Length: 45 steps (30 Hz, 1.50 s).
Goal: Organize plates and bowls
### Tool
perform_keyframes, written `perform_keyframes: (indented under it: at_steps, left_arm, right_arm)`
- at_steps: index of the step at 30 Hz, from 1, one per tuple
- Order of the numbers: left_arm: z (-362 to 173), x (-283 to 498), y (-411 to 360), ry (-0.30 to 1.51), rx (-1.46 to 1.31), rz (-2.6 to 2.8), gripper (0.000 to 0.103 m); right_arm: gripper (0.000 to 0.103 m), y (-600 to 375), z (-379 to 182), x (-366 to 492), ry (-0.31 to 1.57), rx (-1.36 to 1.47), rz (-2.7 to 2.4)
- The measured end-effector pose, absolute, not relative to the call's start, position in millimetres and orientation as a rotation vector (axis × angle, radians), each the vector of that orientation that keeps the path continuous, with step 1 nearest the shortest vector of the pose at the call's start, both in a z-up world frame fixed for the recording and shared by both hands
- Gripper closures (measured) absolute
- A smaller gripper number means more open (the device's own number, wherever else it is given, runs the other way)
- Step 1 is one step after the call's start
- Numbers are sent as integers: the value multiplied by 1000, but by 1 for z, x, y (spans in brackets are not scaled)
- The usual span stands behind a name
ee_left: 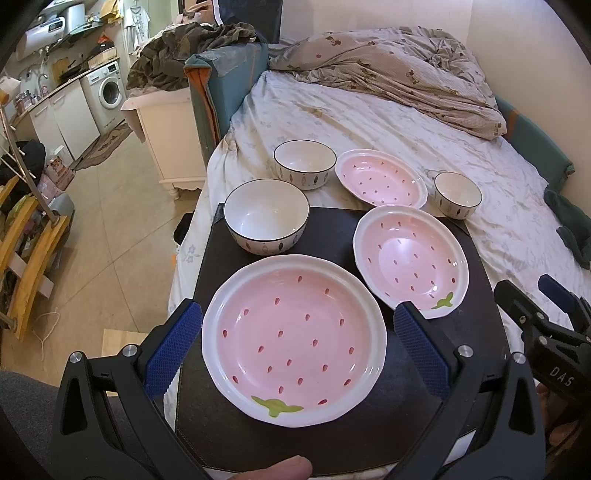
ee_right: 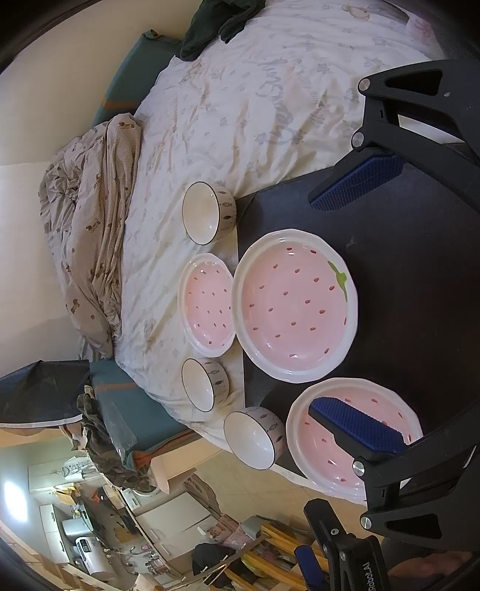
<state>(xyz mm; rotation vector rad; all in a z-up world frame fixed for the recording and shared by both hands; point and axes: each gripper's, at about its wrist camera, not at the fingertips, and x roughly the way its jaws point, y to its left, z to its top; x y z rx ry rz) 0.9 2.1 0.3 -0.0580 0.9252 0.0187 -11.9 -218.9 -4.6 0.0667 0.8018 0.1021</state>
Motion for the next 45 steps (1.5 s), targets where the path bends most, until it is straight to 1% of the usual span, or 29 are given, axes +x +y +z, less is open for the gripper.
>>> perform_keyframes:
  at_steps: [45]
  left_arm:
    - [0,-2,9,925,-53,30,0]
  right_arm:
    - [0,-213,-4,-14,807,69,116]
